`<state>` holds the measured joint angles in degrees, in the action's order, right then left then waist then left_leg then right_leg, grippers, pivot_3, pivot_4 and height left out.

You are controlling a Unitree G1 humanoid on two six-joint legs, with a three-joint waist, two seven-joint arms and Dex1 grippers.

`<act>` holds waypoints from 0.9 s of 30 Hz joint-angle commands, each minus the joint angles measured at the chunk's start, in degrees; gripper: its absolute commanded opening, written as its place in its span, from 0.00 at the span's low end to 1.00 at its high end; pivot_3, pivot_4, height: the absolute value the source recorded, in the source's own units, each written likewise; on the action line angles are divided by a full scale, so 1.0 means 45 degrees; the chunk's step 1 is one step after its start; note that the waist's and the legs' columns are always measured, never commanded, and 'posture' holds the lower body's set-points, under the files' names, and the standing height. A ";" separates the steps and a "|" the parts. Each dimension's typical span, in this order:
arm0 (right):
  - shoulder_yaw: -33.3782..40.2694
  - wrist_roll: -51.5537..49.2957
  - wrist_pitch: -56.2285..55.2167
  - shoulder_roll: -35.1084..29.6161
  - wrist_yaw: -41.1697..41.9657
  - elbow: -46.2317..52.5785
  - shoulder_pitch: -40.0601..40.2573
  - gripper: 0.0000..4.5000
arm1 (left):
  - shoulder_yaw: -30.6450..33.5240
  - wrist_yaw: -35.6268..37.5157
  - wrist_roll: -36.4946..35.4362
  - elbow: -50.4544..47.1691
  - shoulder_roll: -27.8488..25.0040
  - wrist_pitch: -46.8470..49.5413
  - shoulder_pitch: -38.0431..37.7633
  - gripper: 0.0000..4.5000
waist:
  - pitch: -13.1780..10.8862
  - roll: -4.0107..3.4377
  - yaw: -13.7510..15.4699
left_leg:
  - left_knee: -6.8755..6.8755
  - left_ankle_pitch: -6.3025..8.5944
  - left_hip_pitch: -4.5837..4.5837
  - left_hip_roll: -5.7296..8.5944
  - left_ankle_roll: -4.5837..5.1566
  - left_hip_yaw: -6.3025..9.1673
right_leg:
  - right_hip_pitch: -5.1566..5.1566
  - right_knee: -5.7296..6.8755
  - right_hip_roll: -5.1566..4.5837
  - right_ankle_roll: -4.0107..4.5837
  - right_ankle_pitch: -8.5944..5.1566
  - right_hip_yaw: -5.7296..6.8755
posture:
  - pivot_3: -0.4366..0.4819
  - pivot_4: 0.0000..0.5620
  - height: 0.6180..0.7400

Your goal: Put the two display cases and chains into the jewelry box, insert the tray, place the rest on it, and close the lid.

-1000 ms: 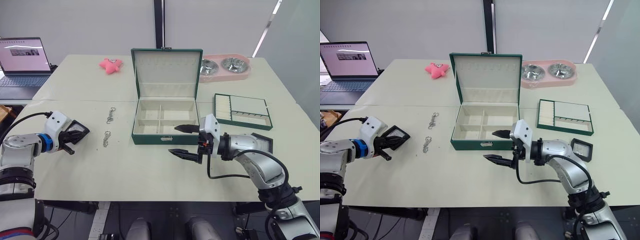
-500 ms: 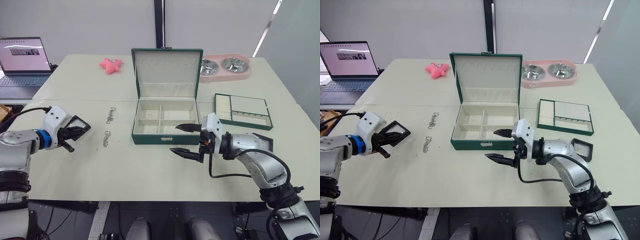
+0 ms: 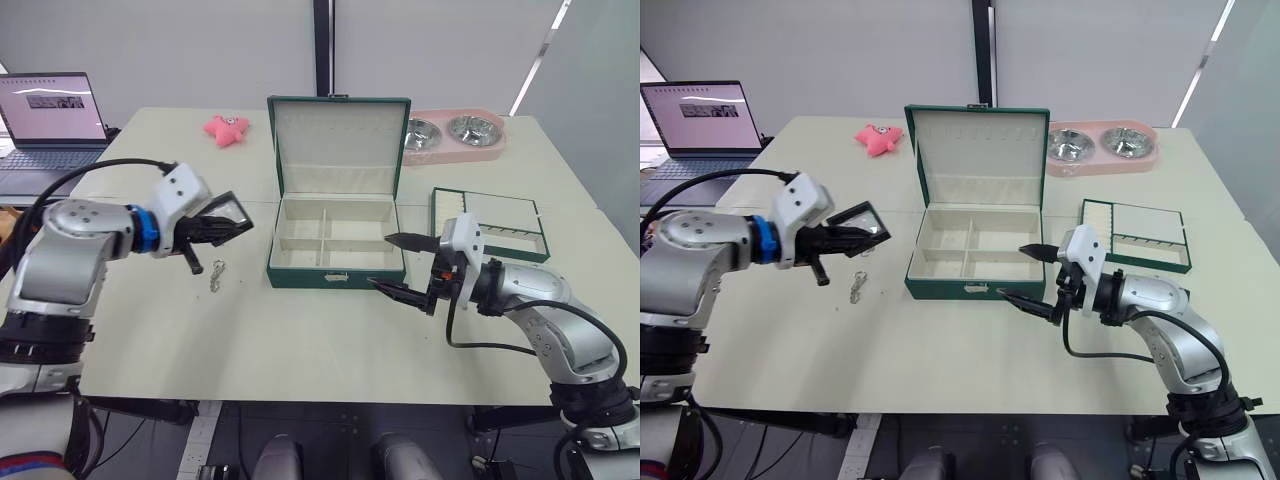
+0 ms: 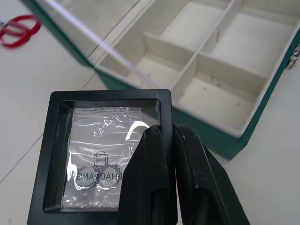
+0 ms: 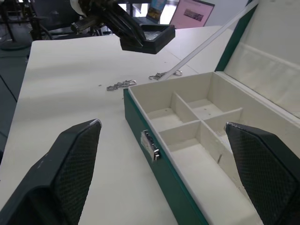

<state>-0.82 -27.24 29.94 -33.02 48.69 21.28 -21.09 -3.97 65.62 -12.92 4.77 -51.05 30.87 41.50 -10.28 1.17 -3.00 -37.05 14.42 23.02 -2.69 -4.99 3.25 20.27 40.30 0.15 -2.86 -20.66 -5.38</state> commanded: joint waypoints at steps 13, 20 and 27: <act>0.1890 -0.0359 0.0636 -0.0239 -0.2464 0.2763 0.2368 1.00 | -0.2825 0.1807 0.1419 0.3596 0.3454 -0.3166 0.4326 0.01 | -0.0006 0.0008 0.0089 | -0.0003 0.0000 0.0008 0.0008 0.0001 -0.0007 | -0.0009 -0.0035 0.0011 0.0000 0.0000 -0.0022 | 0.48 0.27 1.00; 0.2176 -0.0387 0.0945 -0.0215 -0.3324 0.3626 0.3291 1.00 | -0.3635 0.1909 0.2708 0.7504 0.5487 -0.6040 0.5849 0.01 | -0.0015 0.0021 0.0050 | 0.0002 0.0001 0.0012 0.0015 0.0003 -0.0008 | -0.0008 -0.0048 0.0012 0.0000 0.0000 -0.0026 | 0.48 0.27 1.00; 0.2444 -0.0494 0.1247 -0.0080 -0.4071 0.4431 0.4095 1.00 | -0.3650 0.1536 0.3704 1.0803 0.6712 -0.7938 0.6907 0.01 | -0.0018 0.0025 0.0017 | 0.0002 0.0002 0.0031 0.0022 0.0004 -0.0001 | -0.0003 -0.0061 0.0011 0.0000 0.0000 -0.0021 | 0.48 0.27 1.00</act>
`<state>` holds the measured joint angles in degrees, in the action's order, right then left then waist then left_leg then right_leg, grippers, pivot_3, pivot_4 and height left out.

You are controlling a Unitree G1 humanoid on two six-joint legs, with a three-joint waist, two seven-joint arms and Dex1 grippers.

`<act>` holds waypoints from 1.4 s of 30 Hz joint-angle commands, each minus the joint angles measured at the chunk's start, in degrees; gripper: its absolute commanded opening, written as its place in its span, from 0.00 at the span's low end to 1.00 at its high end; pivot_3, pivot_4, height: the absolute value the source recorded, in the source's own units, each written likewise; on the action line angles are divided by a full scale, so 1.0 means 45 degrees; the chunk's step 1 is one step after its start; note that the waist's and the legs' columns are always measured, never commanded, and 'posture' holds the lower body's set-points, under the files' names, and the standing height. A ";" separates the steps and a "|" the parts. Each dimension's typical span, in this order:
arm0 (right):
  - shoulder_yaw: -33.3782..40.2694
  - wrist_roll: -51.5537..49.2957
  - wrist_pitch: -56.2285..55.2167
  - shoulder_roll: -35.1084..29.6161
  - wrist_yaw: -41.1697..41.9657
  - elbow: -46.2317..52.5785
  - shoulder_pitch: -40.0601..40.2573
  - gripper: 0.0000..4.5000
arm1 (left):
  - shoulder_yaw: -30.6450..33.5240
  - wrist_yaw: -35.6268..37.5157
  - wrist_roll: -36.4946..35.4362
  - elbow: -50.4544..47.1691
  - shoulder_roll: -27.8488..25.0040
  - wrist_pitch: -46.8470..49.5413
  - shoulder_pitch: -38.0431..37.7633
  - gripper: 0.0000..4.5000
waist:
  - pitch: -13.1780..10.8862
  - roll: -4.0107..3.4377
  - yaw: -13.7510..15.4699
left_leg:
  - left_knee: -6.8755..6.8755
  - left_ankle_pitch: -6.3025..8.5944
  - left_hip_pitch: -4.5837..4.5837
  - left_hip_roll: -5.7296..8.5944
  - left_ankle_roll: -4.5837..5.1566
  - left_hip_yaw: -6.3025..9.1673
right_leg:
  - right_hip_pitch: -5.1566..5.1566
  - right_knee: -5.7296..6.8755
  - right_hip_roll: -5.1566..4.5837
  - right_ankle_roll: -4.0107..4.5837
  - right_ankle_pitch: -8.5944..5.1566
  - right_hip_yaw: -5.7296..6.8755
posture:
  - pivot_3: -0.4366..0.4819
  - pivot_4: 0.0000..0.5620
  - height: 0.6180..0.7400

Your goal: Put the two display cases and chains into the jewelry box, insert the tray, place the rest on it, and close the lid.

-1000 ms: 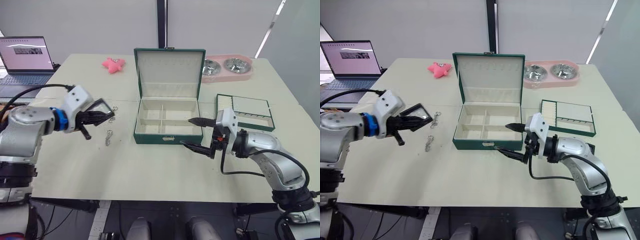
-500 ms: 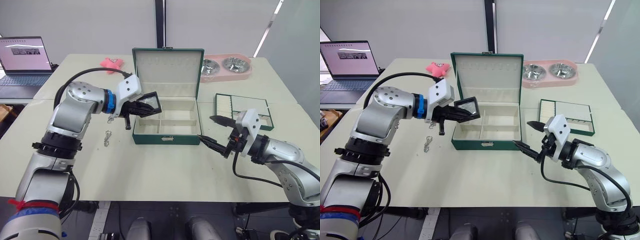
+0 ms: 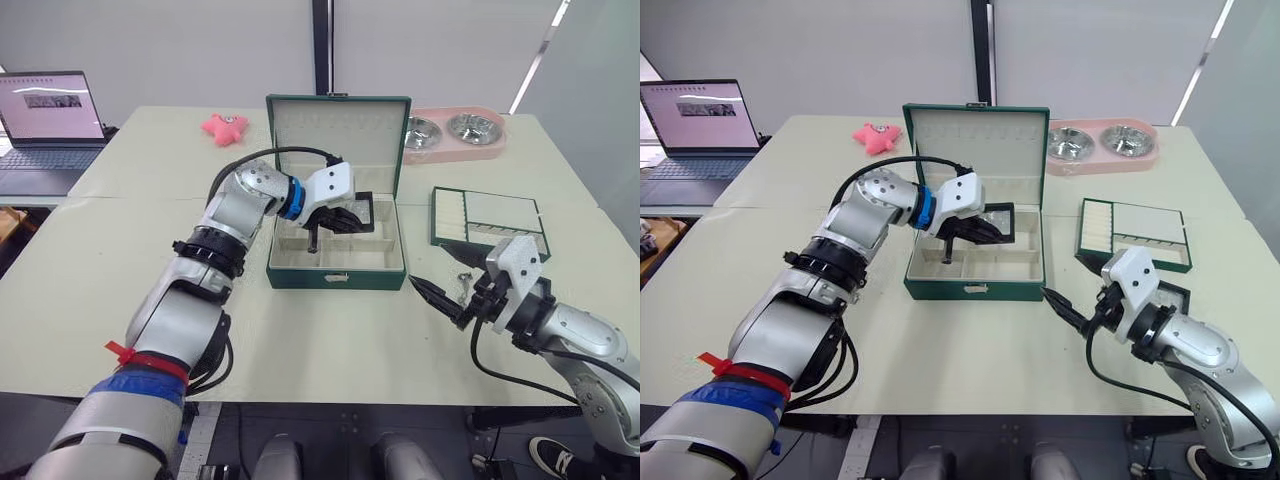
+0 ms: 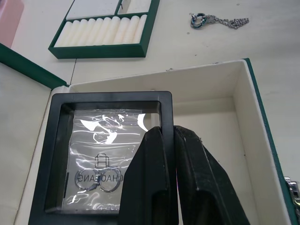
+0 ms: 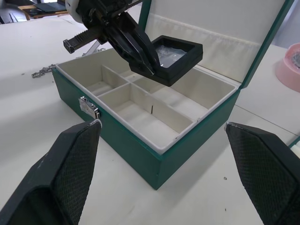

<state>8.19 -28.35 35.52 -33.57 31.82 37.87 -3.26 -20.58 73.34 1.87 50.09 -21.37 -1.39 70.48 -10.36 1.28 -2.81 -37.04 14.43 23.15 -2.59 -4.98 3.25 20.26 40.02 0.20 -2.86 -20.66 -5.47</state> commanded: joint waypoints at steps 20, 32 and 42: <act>0.0672 -0.0530 0.0394 0.0090 -0.1233 0.1673 0.0929 1.00 | 0.0484 -0.2445 0.2101 0.4477 0.1285 -0.3047 0.1067 0.01 | -0.0003 0.0006 0.0011 | -0.0002 0.0000 0.0003 0.0003 0.0000 0.0007 | -0.0003 0.0004 0.0001 0.0000 0.0000 0.0005 | 0.48 0.27 1.00; 0.0691 -0.0679 0.0480 0.0055 -0.1418 0.1791 0.1058 1.00 | 0.0705 -0.2440 0.2331 0.4665 0.1363 -0.3083 0.0984 0.01 | -0.0003 0.0006 0.0000 | -0.0002 -0.0001 0.0003 0.0003 -0.0001 0.0008 | -0.0002 0.0007 0.0001 0.0000 0.0000 0.0006 | 0.48 0.27 1.00; 0.0674 -0.0663 0.0449 0.0040 -0.1389 0.1663 0.0947 1.00 | 0.1000 -0.2380 0.2237 0.4646 0.1293 -0.3063 0.1028 0.54 | -0.0003 0.0006 -0.0002 | -0.0003 -0.0001 0.0003 0.0003 -0.0001 0.0008 | -0.0002 0.0009 0.0001 0.0000 0.0000 0.0005 | 0.48 0.27 1.00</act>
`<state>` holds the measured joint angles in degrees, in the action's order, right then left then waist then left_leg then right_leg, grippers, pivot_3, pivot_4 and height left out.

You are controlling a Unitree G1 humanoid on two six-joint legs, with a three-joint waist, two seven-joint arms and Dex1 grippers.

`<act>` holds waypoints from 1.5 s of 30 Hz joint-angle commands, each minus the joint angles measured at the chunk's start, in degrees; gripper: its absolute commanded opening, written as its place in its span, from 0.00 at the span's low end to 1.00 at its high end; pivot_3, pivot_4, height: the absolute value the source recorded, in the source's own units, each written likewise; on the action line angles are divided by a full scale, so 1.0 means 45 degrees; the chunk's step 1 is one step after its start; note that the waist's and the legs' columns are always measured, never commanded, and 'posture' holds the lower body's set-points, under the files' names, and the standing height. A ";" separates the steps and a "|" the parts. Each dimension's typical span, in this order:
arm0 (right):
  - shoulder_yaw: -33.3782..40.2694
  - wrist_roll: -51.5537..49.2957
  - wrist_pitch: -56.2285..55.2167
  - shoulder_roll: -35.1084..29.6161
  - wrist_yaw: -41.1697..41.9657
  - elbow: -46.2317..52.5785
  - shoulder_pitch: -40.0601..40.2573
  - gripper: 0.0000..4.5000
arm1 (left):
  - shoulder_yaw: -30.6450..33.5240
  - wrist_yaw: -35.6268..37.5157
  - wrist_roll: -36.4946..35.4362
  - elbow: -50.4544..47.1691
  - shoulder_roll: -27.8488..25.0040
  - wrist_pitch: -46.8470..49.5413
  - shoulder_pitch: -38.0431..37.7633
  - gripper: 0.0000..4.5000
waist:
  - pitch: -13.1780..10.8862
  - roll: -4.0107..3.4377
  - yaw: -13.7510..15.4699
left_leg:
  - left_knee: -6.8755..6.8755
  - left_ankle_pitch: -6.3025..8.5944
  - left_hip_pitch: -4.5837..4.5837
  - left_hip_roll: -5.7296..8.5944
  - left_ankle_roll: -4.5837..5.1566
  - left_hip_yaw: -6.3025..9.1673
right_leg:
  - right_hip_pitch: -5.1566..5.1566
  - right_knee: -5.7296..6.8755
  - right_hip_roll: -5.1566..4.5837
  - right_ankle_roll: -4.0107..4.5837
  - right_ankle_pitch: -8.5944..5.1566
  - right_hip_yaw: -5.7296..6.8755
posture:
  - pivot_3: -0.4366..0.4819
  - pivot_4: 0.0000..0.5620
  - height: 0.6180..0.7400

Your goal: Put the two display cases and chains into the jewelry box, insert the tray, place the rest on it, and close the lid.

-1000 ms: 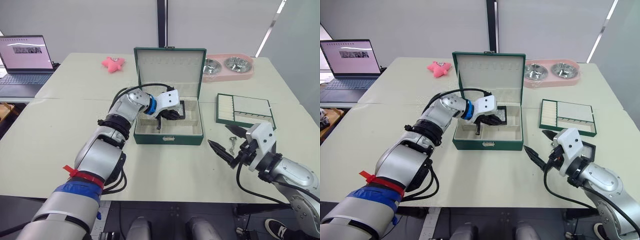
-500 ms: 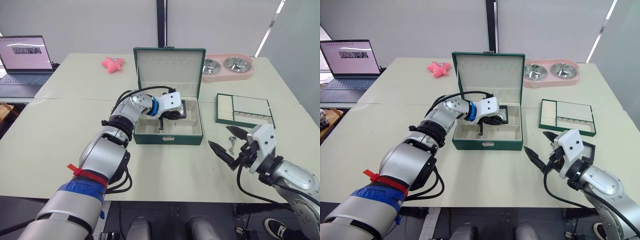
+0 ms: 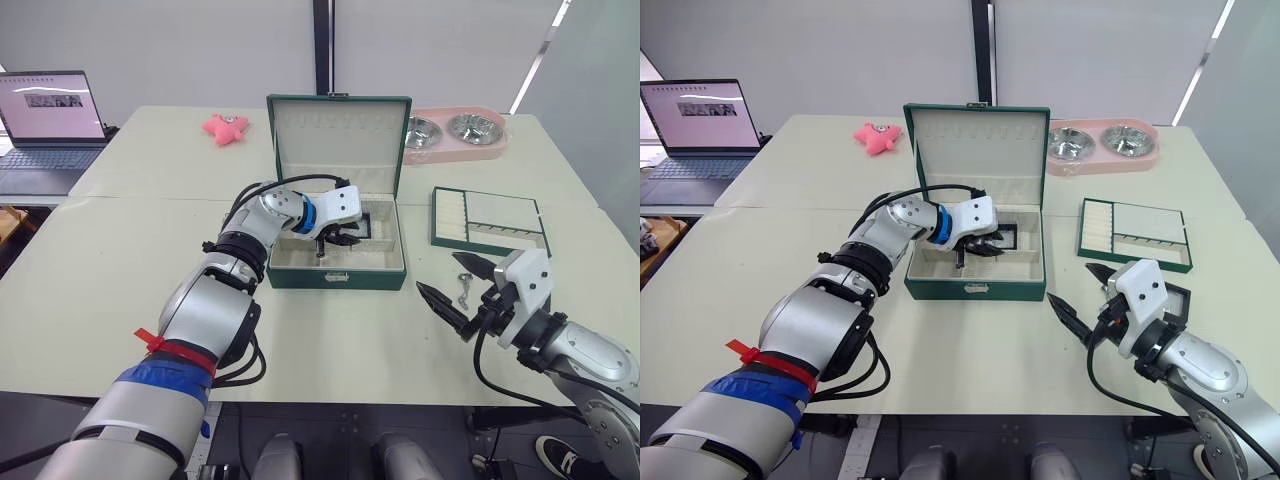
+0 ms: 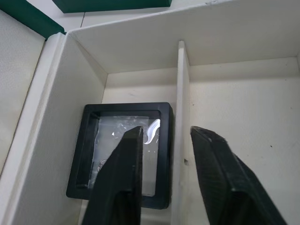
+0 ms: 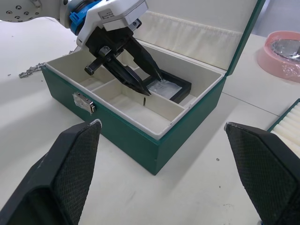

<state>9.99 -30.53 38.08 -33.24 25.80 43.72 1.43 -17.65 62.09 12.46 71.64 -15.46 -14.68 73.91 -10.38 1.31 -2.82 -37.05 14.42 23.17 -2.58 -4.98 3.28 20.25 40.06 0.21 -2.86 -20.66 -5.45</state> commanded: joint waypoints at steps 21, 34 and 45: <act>0.2212 -0.1205 -0.1092 -0.0595 0.2086 -0.2134 0.0115 1.00 | 0.3312 0.4291 -0.3973 -0.5423 -0.1840 0.4810 -0.1615 1.00 | 0.0004 -0.0007 -0.0111 | 0.0004 -0.0001 -0.0033 -0.0009 -0.0001 -0.0004 | -0.0018 0.0017 0.0000 0.0000 0.0000 -0.0001 | 0.48 0.27 1.00; 0.4497 -0.0586 -0.3136 -0.1979 0.4697 -0.7389 0.1182 1.00 | 0.7433 0.1310 -0.7499 -1.5735 -0.6470 1.2720 -0.8524 1.00 | 0.0006 -0.0012 -0.0093 | -0.0016 -0.0002 -0.0049 -0.0027 -0.0002 -0.0003 | -0.0034 0.0046 -0.0006 0.0000 0.0000 -0.0002 | 0.48 0.27 1.00; 0.4275 0.0208 -0.4544 -0.1739 0.5068 -1.0502 0.0664 1.00 | 1.2148 -0.0816 -0.8437 -1.8088 -0.7474 1.3422 -1.5050 1.00 | 0.0007 -0.0013 -0.0054 | -0.0006 0.0000 -0.0075 -0.0030 -0.0002 -0.0024 | -0.0049 0.0041 -0.0018 0.0001 -0.0001 -0.0013 | 0.48 0.27 1.00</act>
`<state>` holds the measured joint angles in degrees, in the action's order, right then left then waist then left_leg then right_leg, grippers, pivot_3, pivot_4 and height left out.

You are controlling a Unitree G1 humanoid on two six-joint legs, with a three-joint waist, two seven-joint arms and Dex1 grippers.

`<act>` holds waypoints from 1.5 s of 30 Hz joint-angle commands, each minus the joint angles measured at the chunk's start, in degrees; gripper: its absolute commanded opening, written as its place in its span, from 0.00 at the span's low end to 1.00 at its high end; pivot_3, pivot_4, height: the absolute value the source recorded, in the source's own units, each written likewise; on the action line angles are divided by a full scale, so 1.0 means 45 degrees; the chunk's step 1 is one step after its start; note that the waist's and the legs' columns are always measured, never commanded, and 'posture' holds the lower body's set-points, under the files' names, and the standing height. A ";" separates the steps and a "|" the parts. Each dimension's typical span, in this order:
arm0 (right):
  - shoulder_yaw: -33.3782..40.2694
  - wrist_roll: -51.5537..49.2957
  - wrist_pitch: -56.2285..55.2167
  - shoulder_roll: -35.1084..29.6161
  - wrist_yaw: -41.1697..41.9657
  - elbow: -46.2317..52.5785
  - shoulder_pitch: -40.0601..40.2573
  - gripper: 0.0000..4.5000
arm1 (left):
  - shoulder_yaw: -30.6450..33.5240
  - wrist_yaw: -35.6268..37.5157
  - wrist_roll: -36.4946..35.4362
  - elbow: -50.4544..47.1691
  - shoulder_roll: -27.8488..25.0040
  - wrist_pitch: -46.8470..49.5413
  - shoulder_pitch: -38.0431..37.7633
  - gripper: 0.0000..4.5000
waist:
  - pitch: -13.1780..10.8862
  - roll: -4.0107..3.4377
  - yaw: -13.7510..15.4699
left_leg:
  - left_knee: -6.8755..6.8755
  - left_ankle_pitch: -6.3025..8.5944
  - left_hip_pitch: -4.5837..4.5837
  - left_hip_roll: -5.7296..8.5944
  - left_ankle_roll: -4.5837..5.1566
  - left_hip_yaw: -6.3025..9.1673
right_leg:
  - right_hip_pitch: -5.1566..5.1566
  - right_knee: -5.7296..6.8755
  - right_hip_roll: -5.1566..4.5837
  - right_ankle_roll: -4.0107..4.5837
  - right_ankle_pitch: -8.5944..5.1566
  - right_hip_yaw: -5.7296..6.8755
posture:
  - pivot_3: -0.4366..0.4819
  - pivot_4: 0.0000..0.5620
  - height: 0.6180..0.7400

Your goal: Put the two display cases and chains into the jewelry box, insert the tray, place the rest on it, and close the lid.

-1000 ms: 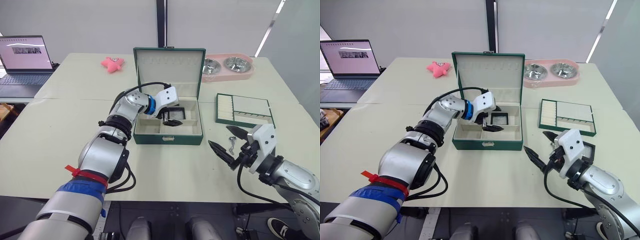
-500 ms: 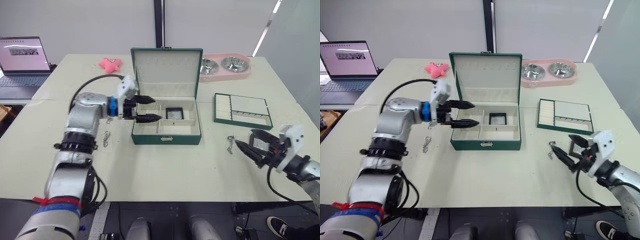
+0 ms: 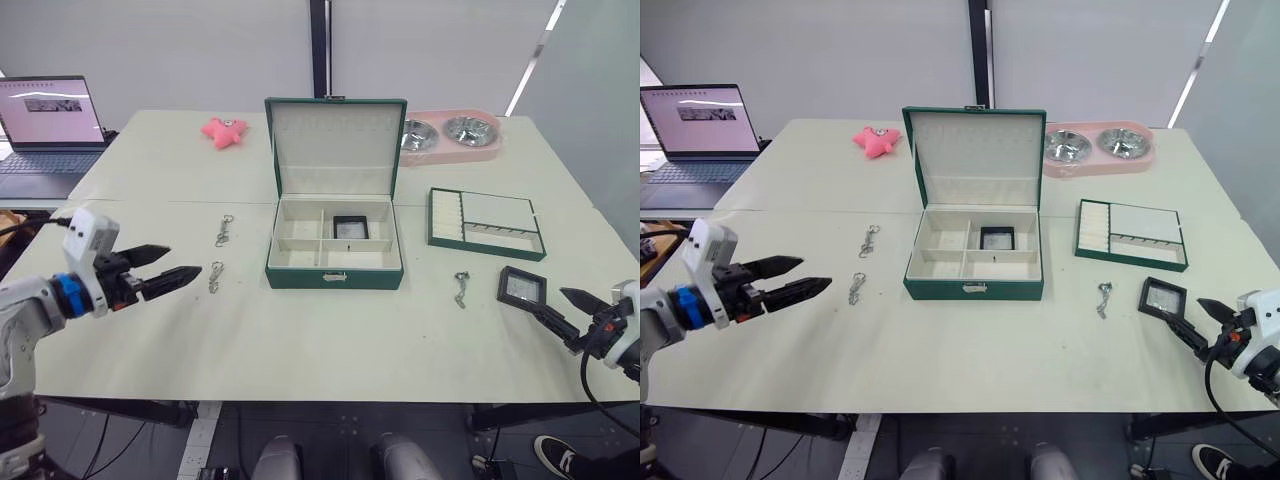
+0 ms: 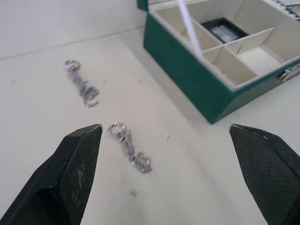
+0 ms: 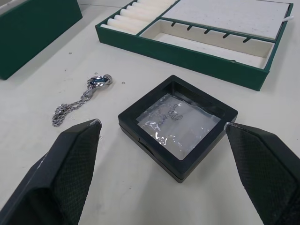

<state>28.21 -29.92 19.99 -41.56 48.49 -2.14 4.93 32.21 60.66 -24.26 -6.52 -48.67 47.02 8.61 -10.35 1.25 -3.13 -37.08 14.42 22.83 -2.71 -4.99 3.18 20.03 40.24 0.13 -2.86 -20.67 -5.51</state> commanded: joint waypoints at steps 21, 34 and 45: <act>0.0508 0.0536 -0.1705 -0.0367 0.0184 -0.2453 -0.0243 1.00 | 0.2283 -0.4049 0.0188 0.0780 0.1737 -0.4313 -0.4022 1.00 | 0.0004 -0.0003 -0.0010 | 0.0017 0.0001 -0.0006 0.0003 0.0000 -0.0013 | -0.0012 -0.0036 -0.0013 0.0000 0.0000 -0.0005 | 0.48 0.27 1.00; 0.0454 0.0800 -0.1939 -0.0339 0.0351 -0.2446 -0.0020 1.00 | 0.1873 -0.4307 -0.0178 0.0392 0.1534 -0.4021 -0.4005 1.00 | 0.0005 -0.0002 -0.0010 | 0.0017 0.0001 -0.0007 0.0003 0.0000 -0.0014 | -0.0015 -0.0038 -0.0013 0.0000 0.0000 -0.0005 | 0.48 0.27 1.00; -0.1140 -0.1382 0.0965 -0.0308 0.0837 0.2458 -0.1217 1.00 | 0.1098 -0.5548 -0.1010 -0.0420 0.2201 -0.3137 -0.2364 1.00 | 0.0007 -0.0007 -0.0047 | 0.0015 0.0001 -0.0006 -0.0002 0.0000 -0.0011 | -0.0015 -0.0034 -0.0010 -0.0001 0.0001 -0.0006 | 0.48 0.27 1.00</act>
<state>23.65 -33.05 21.86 -42.53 52.03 4.27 0.91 37.24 36.79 -28.01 -6.72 -38.92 32.53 -2.23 -10.31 1.22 -3.34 -37.01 14.43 22.81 -2.72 -4.99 3.13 19.96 40.09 0.08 -2.86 -20.66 -5.53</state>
